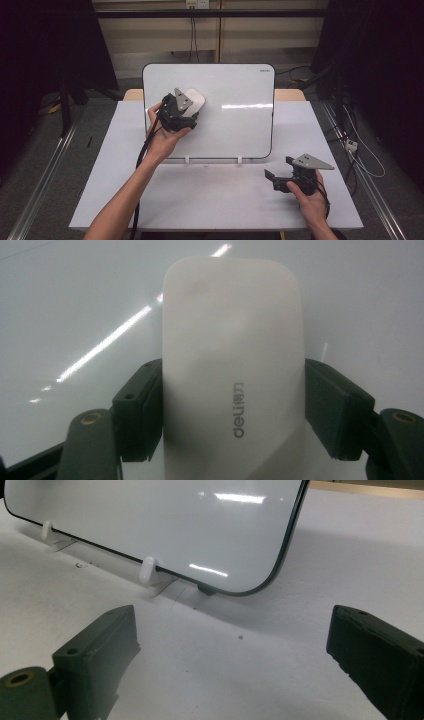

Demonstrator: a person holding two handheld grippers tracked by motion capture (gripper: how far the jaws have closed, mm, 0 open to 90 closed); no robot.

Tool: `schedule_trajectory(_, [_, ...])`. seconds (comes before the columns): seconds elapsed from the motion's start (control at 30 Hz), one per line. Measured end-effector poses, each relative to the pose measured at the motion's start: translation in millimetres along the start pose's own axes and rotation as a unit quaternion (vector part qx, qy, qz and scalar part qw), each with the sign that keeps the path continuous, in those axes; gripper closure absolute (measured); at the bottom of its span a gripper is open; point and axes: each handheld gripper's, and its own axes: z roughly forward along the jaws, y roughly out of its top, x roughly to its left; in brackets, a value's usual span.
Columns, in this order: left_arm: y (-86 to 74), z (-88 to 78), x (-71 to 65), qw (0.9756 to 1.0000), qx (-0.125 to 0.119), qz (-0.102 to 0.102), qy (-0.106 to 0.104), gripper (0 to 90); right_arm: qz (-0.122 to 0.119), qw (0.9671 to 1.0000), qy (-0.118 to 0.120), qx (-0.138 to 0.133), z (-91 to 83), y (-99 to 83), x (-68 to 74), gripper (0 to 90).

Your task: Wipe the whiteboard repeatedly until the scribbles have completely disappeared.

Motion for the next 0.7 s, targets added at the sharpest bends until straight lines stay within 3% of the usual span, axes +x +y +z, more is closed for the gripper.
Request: schedule_trajectory(0.7, [-11.0,-9.8,9.8,0.9984,-0.018,-0.044,-0.029,31.1,0.0,1.0,-0.001,0.001,0.5,0.9,0.9,6.3])
